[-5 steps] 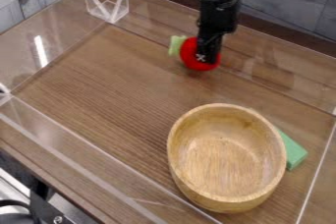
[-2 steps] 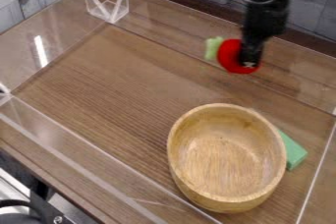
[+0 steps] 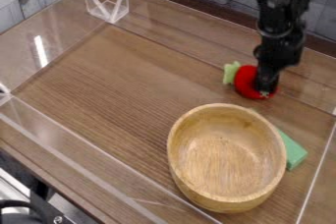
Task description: Move the red fruit to the right
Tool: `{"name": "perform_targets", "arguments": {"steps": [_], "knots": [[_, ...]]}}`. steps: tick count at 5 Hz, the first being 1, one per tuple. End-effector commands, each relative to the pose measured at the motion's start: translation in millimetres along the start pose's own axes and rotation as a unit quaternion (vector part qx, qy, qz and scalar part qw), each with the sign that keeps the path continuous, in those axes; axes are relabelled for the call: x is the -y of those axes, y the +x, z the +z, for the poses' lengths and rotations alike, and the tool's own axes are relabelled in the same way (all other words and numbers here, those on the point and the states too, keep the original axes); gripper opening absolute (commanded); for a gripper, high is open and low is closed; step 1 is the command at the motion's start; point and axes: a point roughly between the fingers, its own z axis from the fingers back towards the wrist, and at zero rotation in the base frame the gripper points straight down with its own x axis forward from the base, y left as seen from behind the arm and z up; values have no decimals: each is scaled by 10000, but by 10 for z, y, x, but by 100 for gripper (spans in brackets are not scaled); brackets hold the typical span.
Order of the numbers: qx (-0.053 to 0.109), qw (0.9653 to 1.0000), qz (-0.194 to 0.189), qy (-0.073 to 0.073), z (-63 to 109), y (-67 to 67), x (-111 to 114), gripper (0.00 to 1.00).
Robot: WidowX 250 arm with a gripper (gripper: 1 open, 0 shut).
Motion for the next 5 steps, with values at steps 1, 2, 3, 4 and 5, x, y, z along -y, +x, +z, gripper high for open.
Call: {"name": "perform_targets", "arguments": {"steps": [1, 2, 3, 4, 5], "knots": [[70, 9994, 45, 344, 233, 8, -95, 0], [81, 9991, 54, 413, 282, 1, -113, 0], [9, 9978, 398, 530, 411, -18, -115, 0], [-30, 9955, 705, 630, 519, -15, -101, 0], [-63, 9917, 1105, 661, 513, -72, -157, 0]]}}
